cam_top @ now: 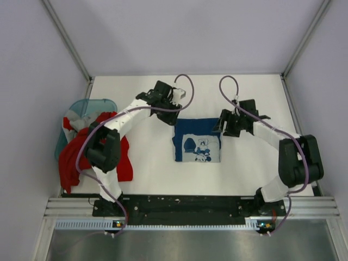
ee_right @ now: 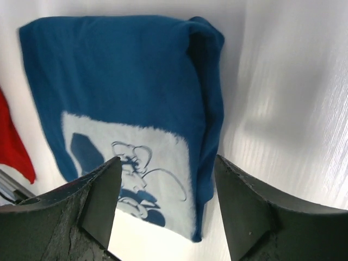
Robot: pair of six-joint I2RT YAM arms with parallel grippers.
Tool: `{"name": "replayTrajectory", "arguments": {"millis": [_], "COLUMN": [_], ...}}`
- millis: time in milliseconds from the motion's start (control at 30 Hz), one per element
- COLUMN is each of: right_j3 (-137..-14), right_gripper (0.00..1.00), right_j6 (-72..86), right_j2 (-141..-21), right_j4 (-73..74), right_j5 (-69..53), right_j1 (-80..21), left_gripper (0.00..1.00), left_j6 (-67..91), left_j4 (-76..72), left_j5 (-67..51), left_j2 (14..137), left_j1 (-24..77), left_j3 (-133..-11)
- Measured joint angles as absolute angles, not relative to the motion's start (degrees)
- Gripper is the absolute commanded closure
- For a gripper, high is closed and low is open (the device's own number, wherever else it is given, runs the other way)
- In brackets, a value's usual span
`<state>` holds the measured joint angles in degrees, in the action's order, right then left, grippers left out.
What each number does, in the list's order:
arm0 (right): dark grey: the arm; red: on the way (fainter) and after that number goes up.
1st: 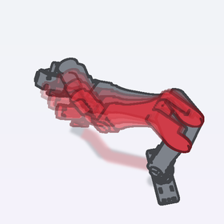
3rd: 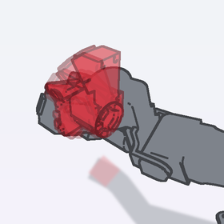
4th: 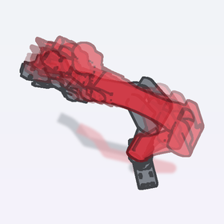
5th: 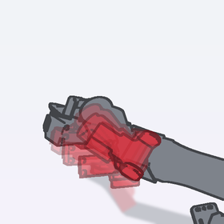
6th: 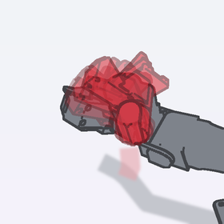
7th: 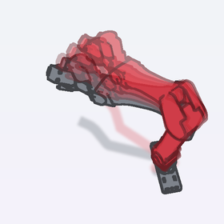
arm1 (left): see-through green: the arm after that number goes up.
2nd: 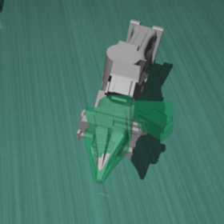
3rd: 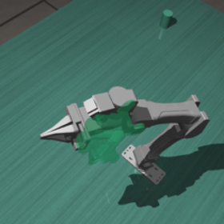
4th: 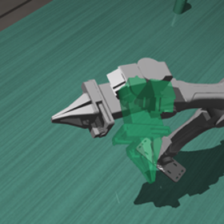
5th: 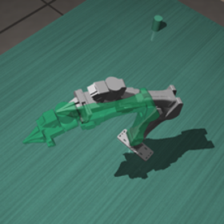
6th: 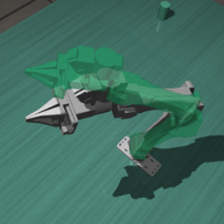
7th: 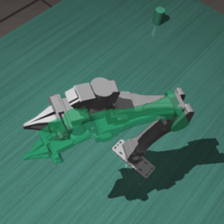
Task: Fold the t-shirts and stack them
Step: Smooth out wrinkles on the folded tshirt, then put the neatly folded tshirt into the corner of the board with the right arm
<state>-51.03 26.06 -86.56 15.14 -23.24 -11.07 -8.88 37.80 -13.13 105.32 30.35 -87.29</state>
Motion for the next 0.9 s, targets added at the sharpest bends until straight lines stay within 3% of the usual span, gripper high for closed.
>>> {"name": "replayTrajectory", "arguments": {"millis": [167,233,333,567,733,800,900], "right_j3": [-52.6,-52.69,-52.77,-53.04,-52.99,-53.01,-53.56], "right_gripper": [0.36,0.38,0.53,1.0,1.0,1.0,1.0], "right_j6": [25.71,26.48,27.11,29.71,30.81,30.72,30.06], "right_j2": [-94.91,-97.12,-98.26,-103.35,-104.01,-104.01,-104.03], "right_j4": [14.31,13.45,10.74,5.19,4.43,4.45,5.65], "right_j5": [-23.16,-24.75,-26.02,-30.98,-32.21,-32.38,-32.49], "right_j1": [-11.07,-11.07,-11.05,-10.57,-9.82,-9.58,-9.23], "left_gripper": [0.61,0.72,1.0,1.0,1.0,0.9,0.62], "left_j6": [-0.08,2.37,5.28,8.49,9.19,9.3,8.93], "left_j4": [37.19,37.15,36.93,35.66,34.57,34.17,34.09], "left_j5": [-14.17,-15.75,-18.48,-21.08,-20.62,-20.08,-19.2], "left_j2": [109.54,111.42,114.34,117.6,117.64,117.64,117.64], "left_j1": [28.95,29.15,29.06,26.41,25.78,25.63,25.58], "left_j3": [-85.34,-84.05,-83.59,-83.59,-83.59,-83.59,-83.77]}}
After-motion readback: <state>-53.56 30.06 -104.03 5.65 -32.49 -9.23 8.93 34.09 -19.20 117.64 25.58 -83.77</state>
